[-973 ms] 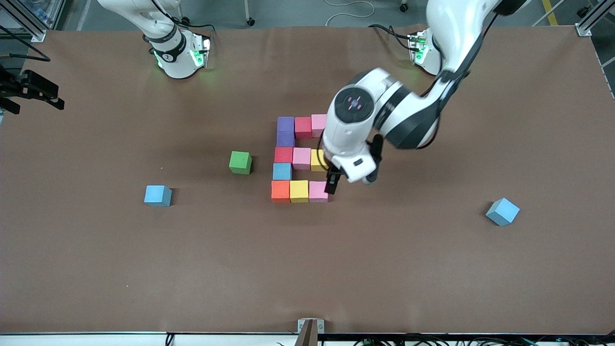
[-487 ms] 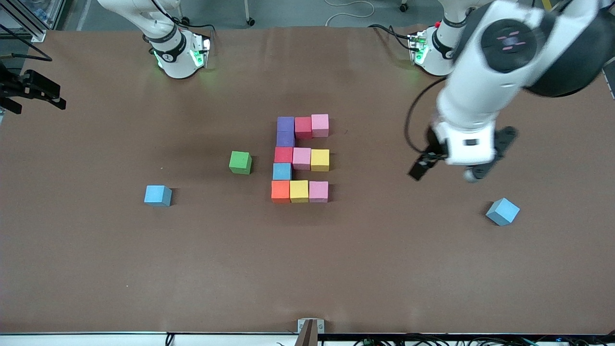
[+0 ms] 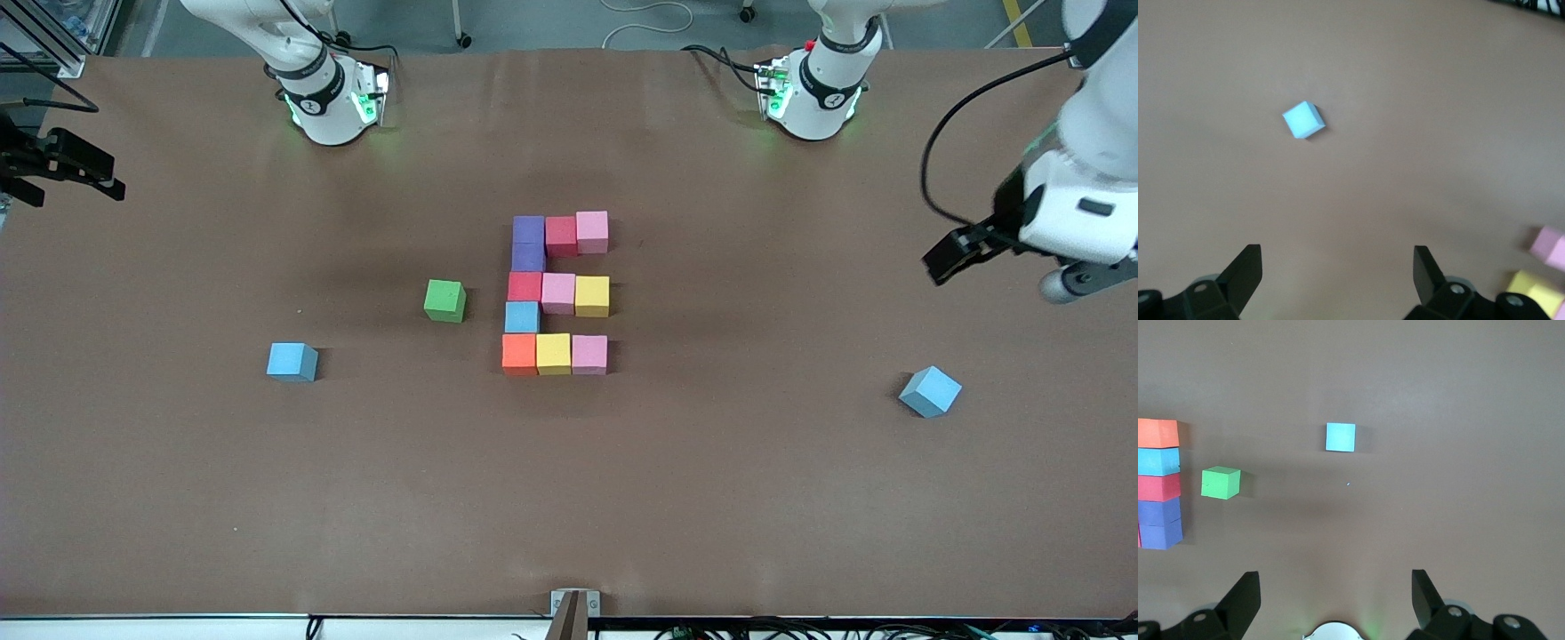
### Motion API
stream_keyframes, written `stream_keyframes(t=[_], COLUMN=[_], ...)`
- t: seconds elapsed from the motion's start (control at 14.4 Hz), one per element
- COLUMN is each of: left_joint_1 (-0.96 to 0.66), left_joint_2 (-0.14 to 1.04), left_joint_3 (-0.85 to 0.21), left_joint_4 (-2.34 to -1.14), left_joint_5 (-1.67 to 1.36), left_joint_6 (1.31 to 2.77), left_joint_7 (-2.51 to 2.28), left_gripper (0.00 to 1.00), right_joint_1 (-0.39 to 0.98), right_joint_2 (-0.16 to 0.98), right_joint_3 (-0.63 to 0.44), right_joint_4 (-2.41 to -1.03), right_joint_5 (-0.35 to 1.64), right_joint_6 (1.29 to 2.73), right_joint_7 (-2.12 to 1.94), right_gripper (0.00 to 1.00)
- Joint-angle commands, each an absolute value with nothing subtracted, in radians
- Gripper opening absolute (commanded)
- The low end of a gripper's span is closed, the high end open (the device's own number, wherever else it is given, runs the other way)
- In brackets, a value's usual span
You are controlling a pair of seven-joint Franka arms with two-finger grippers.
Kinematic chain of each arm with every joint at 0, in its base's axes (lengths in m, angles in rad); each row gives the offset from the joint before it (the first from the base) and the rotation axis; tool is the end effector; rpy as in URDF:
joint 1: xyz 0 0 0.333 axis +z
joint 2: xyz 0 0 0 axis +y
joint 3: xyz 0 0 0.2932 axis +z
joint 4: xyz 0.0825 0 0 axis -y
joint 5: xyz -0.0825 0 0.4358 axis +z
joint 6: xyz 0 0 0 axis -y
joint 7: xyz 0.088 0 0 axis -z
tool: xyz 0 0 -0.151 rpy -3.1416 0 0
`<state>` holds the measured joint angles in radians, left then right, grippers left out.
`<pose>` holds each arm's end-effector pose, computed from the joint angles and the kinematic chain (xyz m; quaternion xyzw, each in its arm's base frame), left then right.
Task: Arrange 11 blocks into digit 3
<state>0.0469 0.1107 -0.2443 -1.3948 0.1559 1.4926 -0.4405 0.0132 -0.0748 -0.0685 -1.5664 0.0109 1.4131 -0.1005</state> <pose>0.6230 -0.0921 0.5771 -0.9898 -0.1273 -0.0155 0.0626 0.5634 -0.0306 0.5907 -0.9989 -0.0234 0.0386 0.0110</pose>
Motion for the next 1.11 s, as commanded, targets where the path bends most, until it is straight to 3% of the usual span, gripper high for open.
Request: stream_keyframes(t=[0.0,0.14,0.49,1.04], left_joint_1=[0.028,-0.020,-0.048,-0.043], left_joint_2=[-0.003,-0.035,-0.135,-0.153], left_joint_3=[-0.137,-0.078,-0.086,-0.086], left_joint_4=[-1.509,-1.534,-1.620,-1.617], left_joint_5=[0.086,0.077,0.060,0.008], left_joint_6=[1.477,1.460,1.459,1.427], left_joint_7=[-0.219,-0.170,-0.118,-0.075], left_gripper=[1.00,1.00,1.00,1.00], right_joint_1=[0.028,0.029,0.026,0.026], right_joint_2=[-0.097,-0.097,-0.097,-0.097], right_joint_3=[-0.063,-0.064,-0.067,-0.069], right_joint_4=[-1.572,-1.569,-1.568,-1.568], right_joint_5=[0.020,0.020,0.043,0.025], right_joint_6=[1.397,1.399,1.402,1.413], right_joint_7=[-0.043,-0.043,-0.055,-0.067], right_gripper=[1.00,1.00,1.00,1.00])
